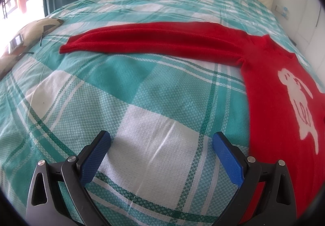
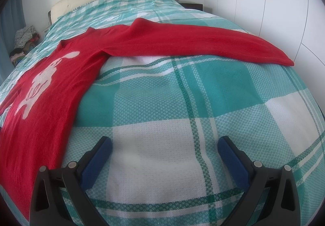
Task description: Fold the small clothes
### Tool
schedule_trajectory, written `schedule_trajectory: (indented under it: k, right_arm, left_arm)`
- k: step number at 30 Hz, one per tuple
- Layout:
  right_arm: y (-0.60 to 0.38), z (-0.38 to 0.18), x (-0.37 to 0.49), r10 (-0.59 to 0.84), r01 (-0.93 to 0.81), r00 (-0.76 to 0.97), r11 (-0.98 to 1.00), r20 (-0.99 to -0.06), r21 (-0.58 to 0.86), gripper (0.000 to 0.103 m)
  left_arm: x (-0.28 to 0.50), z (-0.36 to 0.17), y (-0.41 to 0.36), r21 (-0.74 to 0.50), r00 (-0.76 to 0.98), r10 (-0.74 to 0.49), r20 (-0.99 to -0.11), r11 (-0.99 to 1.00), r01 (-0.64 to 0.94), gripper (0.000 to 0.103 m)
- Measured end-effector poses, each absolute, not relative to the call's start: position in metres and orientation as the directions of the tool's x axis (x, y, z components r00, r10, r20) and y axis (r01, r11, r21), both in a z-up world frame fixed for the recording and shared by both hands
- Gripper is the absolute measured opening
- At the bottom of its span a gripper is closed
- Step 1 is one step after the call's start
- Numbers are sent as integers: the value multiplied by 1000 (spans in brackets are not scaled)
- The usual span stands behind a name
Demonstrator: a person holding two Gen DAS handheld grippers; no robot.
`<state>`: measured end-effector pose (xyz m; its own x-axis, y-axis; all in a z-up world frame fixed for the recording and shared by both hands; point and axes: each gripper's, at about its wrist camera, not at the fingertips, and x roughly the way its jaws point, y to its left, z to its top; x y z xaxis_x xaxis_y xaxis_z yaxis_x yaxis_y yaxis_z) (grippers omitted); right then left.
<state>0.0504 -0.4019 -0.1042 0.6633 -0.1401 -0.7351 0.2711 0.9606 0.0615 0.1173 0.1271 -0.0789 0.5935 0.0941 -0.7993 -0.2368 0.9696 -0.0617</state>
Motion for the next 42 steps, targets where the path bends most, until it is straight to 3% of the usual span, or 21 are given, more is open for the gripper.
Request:
schedule_trajectory:
  k: [42]
  right_arm:
    - [-401, -104, 50, -143, 271, 663, 961, -735, 58, 103]
  left_arm:
    - [118, -80, 124, -48, 587, 103, -803, 970, -236, 102]
